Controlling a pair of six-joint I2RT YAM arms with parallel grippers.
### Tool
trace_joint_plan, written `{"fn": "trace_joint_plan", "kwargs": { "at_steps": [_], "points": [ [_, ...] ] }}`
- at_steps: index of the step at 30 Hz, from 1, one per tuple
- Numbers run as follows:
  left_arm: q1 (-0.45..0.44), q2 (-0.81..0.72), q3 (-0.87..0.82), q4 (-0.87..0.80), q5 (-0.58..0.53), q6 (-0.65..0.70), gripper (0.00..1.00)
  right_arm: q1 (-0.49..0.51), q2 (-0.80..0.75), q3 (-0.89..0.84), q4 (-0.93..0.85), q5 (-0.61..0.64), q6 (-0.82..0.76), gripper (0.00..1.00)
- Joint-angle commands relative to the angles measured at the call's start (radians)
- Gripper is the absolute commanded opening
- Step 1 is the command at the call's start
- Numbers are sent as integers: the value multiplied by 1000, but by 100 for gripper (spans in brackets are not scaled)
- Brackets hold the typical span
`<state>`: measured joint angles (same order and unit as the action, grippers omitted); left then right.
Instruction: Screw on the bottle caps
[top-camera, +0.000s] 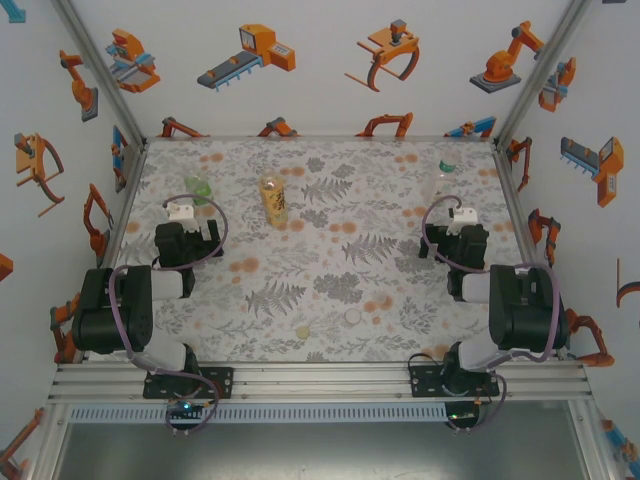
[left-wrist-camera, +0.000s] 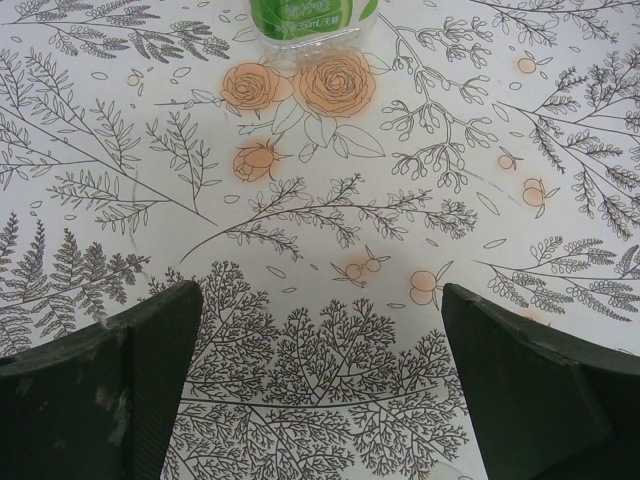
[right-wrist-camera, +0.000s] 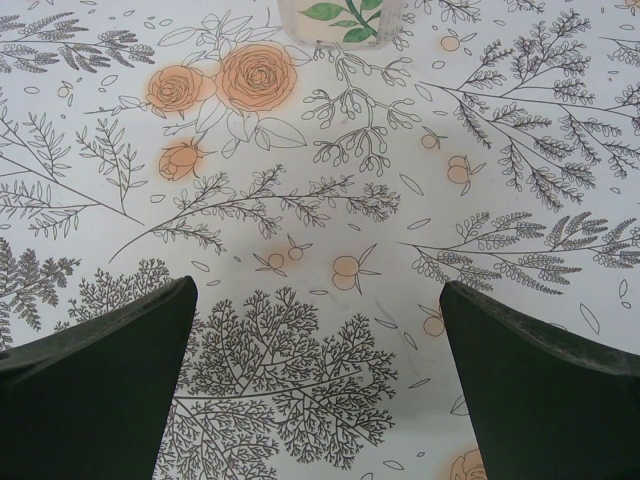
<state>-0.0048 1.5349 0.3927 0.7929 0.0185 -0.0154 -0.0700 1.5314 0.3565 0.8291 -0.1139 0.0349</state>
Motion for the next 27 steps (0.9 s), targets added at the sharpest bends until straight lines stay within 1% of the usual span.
{"fn": "trace_joint_plan", "kwargs": {
  "at_steps": [1,4,8,13,17,19,21,23,25,27],
  "points": [
    [5,5,23,25,3,-16,97,-8,10,27,45,0,17,99],
    [5,5,23,25,3,-17,97,-8,9,26,45,1,18,99],
    [5,5,23,25,4,-17,97,-8,12,30,44,34,32,99],
    [5,4,23,25,5,-20,97,-7,12,33,36,36,34,99],
    [5,3,20,28,6,-19,97,-7,10,31,37,34,30,99],
    [6,0,17,32,11,-16,97,-6,6,18,61,4,18,99],
    [5,-6,17,29,40,-3,97,-7,-27,-19,102,-10,10,99],
    [2,-30,19,9,56,9,97,-6,-75,-45,106,12,20,99],
    [-1,-74,27,-45,54,11,97,-6,-126,-64,99,16,20,99],
    [-3,-126,40,-118,40,14,97,-6,-177,-64,57,15,18,99]
  ]
}}
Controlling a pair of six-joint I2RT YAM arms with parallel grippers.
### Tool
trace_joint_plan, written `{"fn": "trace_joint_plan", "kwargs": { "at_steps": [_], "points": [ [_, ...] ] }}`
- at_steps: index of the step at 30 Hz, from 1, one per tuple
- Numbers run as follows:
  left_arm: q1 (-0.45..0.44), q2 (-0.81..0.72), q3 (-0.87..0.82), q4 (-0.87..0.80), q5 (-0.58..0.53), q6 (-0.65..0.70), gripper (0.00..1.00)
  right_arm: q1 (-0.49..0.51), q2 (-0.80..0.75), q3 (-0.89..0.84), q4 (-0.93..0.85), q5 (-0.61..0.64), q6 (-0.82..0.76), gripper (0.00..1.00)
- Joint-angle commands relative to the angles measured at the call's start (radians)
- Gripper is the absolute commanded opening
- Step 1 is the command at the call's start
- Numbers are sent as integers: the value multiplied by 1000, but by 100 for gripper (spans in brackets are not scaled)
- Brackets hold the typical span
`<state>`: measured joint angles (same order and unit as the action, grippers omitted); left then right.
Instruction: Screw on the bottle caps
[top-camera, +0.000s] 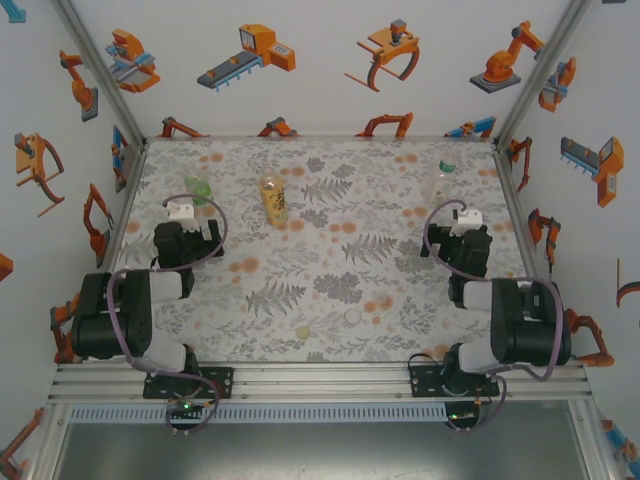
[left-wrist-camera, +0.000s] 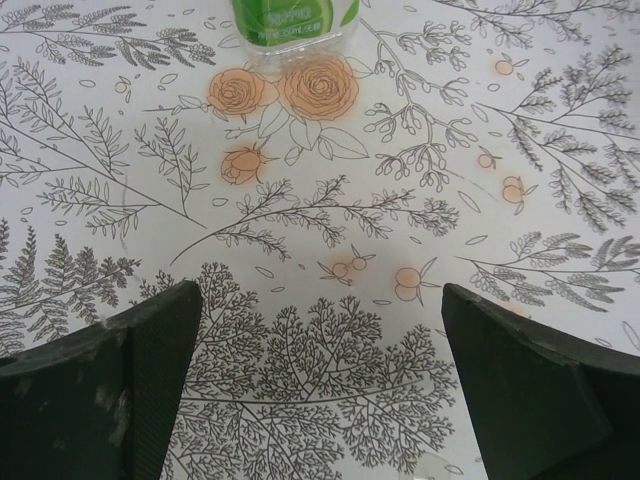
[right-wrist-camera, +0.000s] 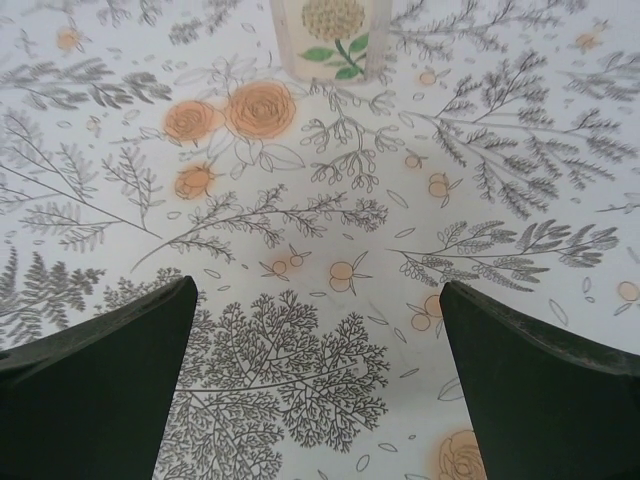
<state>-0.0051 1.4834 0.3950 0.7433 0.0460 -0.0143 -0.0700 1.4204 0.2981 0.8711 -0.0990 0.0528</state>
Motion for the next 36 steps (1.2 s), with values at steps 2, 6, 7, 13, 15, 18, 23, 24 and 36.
{"fn": "trace_joint_plan", "kwargs": {
  "at_steps": [2,6,7,13,15,18,23,24,36],
  "points": [
    [-9,-112,38,-107,-8,13,97,-6,-109,7,-40,6,3,99],
    [-41,-192,58,-201,-66,15,97,-7,-168,61,-166,16,10,98],
    [-50,-210,64,-225,-77,18,97,-6,-174,78,-202,18,14,98],
    [-79,-289,108,-332,-92,-40,97,-6,-141,224,-375,19,46,97],
    [-86,-310,121,-365,-75,-61,97,-7,-112,253,-367,14,48,97],
    [-101,-344,135,-410,-62,-79,97,-6,-53,302,-350,5,50,97],
    [-111,-414,137,-462,-29,-105,97,-6,54,403,-337,-12,54,97],
    [-113,-429,134,-470,-28,-109,97,-6,79,423,-331,-16,54,97],
    [-121,-545,94,-538,-63,-125,97,-5,334,656,-292,-70,63,95]
  ]
}}
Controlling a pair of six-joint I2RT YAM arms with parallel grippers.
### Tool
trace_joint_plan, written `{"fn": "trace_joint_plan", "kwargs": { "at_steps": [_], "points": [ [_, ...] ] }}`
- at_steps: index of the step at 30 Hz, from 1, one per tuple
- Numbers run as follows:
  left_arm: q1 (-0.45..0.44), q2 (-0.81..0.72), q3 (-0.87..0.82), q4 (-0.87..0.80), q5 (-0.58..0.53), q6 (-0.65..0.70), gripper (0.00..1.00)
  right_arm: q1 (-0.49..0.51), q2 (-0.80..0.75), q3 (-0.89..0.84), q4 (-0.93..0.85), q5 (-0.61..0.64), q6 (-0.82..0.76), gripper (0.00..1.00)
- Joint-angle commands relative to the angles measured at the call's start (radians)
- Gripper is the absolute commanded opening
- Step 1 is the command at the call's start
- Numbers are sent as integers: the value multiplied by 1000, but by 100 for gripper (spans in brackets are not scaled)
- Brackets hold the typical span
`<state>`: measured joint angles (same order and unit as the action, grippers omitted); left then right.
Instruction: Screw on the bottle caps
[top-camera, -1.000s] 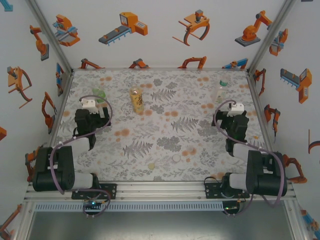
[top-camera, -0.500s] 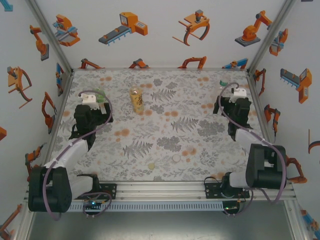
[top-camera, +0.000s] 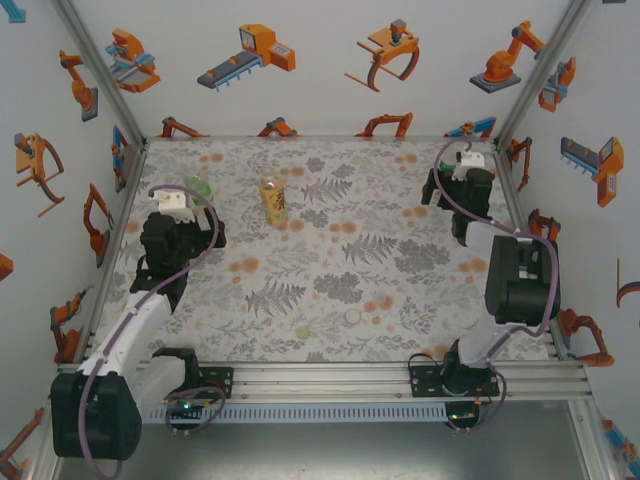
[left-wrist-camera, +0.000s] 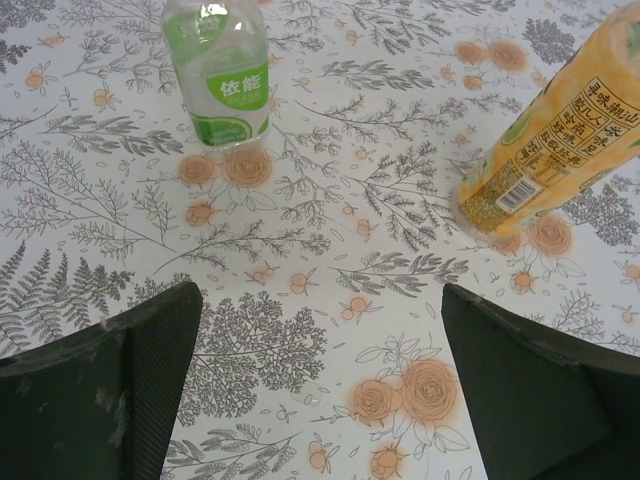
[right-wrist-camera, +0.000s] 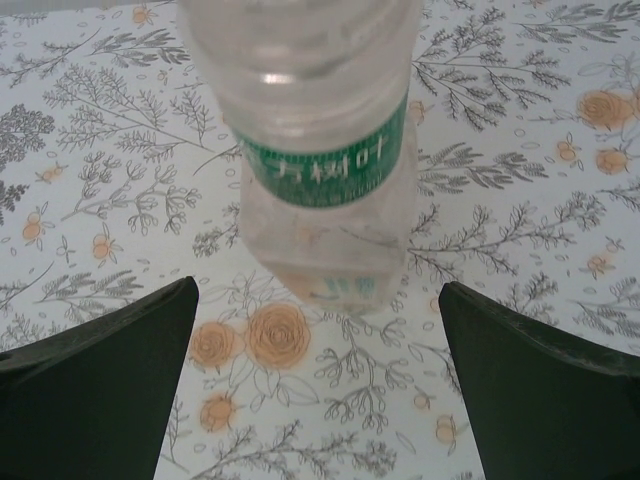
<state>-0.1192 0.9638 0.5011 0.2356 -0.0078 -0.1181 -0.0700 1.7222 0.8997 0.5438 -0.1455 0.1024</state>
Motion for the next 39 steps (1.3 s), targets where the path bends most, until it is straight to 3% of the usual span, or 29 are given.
{"fn": "trace_joint_plan", "kwargs": {
  "at_steps": [1,6,18,22,33,39],
  "points": [
    [-6,-32,-14,-31,-13,-25,97,-6,53,73,36,-27,13,95],
    [-7,-35,-21,-29,-34,-34,97,-6,122,137,36,-46,13,92],
    [-6,19,2,-48,-33,-55,97,-6,189,180,59,-58,-7,76],
    [-7,29,2,-42,-32,-79,97,-6,189,184,59,-63,-19,62],
    [-7,-25,22,-99,-36,-118,97,-6,149,176,49,-87,-27,49],
    [-8,-59,97,-200,-36,-185,97,-3,64,156,-44,-120,-24,46]
  ]
}}
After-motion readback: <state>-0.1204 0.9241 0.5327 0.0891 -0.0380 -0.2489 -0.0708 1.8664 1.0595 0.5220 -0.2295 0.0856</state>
